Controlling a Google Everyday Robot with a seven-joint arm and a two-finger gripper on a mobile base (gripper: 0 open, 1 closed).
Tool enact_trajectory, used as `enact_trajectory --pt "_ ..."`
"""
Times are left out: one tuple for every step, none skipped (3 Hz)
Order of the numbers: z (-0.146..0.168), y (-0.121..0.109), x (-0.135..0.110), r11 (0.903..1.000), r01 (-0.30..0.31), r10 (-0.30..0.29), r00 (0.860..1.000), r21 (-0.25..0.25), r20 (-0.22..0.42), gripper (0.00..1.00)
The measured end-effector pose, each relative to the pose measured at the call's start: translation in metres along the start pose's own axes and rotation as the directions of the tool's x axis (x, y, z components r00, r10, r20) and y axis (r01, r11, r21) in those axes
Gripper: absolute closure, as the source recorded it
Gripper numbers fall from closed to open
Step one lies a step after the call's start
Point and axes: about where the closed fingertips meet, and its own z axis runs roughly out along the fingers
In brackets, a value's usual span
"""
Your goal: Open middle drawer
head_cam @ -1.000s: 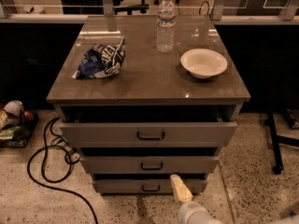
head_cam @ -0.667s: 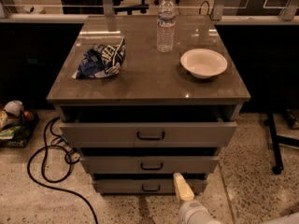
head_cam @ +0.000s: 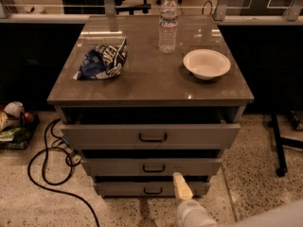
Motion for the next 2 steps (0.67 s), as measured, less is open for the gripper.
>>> enact_trajectory --pt "0.053 -0.011 -0.009 0.9993 -0.02 0.021 0.999 0.032 -0.034 0.0" --pt "0.093 -0.017 -0.003 0.9978 -0.037 0.04 0.997 0.055 -0.068 0.0"
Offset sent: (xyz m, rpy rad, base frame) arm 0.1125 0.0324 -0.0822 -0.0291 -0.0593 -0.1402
